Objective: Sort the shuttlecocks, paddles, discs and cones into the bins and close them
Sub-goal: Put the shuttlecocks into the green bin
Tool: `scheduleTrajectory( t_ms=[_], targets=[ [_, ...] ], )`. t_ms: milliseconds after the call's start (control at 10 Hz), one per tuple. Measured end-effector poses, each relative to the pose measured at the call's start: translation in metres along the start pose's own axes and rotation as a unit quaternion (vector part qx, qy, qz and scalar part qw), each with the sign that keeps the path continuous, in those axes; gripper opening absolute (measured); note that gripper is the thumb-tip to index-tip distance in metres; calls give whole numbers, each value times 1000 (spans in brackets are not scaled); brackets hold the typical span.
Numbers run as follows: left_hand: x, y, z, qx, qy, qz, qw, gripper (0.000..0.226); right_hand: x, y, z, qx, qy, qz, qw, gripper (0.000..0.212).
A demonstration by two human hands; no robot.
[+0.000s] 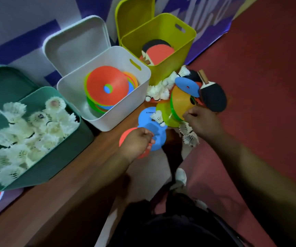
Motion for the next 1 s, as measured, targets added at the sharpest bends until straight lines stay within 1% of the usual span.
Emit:
scheduleTrajectory(
  t_ms=[100, 200, 300, 400, 500, 600, 700, 800, 900, 1000],
  targets=[
    [7, -33, -10, -31, 1, -22, 999, 20, 34, 4, -9, -2, -18, 12, 1000, 32],
    [15, -59, -21, -31, -1, -47, 998, 17, 71, -4, -19, -17, -28, 26, 999, 31],
    [22, -76, -34, -1, 12, -54, 998, 15, 94, -21, -25, -67, -21, 38, 997, 14],
    [25, -82, -50, 53, 18, -83, 995, 22, 105, -46, -24, -147, -5, 16, 989, 28],
    [29, -74, -69, 134, 9, -90, 987, 37, 140, -62, -26, -208, -78, 62, 973, 73],
    [32, -63, -93, 193, 6, -114, 975, 45, 144, -72, -42, -229, -29, 100, 968, 42],
    [42, -56, -104, 226, 26, -138, 964, 55, 135, -67, -55, -285, 29, 178, 941, 20],
    [36, -58, -119, 221, 52, -159, 961, 64, 131, -55, -70, -293, 27, 200, 935, 9],
    [20, -64, -128, 198, 90, -174, 960, 50, 119, -47, -82, -303, 34, 182, 935, 16],
    [15, -64, -119, 209, 96, -164, 959, 21, 99, -46, -87, -332, 59, 161, 927, 30]
  ],
)
Point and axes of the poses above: each hand's wrist, its own z-axis away from the middle knuckle, its own y-axis out of the back of the hand, x = y × z, the point moved 10 cm from there along -z, towards the middle knuckle, and after that the axes turned 6 degrees about x, right-handed, at the moved point
